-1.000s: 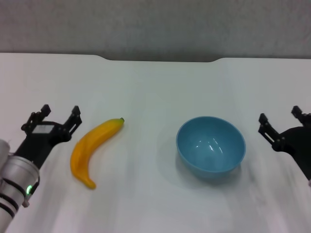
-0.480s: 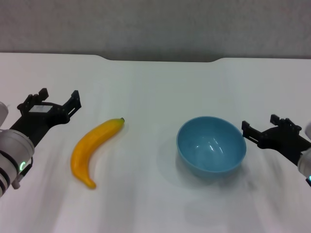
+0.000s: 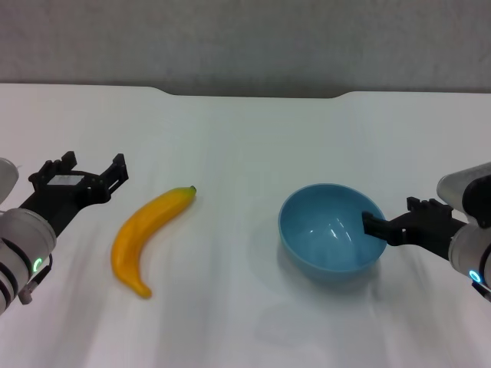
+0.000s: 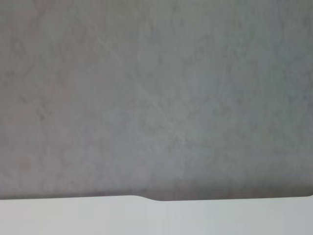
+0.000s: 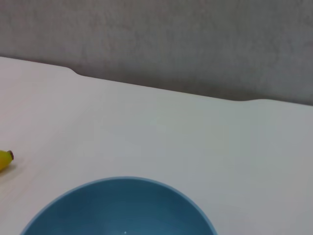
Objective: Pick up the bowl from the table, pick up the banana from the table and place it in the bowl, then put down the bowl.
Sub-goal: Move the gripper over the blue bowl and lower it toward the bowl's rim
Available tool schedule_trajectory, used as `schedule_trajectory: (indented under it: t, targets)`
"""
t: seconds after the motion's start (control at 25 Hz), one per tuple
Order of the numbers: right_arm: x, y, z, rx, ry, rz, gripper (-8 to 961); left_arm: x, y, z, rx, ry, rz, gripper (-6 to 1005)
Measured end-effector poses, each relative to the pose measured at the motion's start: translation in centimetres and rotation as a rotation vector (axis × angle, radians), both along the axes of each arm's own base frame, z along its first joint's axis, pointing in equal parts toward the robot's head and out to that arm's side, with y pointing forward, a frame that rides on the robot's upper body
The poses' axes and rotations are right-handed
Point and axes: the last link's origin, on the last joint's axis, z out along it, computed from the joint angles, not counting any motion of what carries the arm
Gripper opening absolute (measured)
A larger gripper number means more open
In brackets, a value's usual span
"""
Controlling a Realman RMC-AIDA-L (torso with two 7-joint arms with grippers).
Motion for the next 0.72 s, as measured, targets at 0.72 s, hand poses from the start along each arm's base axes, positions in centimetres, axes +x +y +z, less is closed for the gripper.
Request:
schedule_trajectory:
  t: [0.72]
  targets:
    - [0.1, 1.7, 1.1, -0.050, 0.063, -0.113, 891, -0.5, -0.2, -0.1, 0.000, -0.003, 0.016, 833]
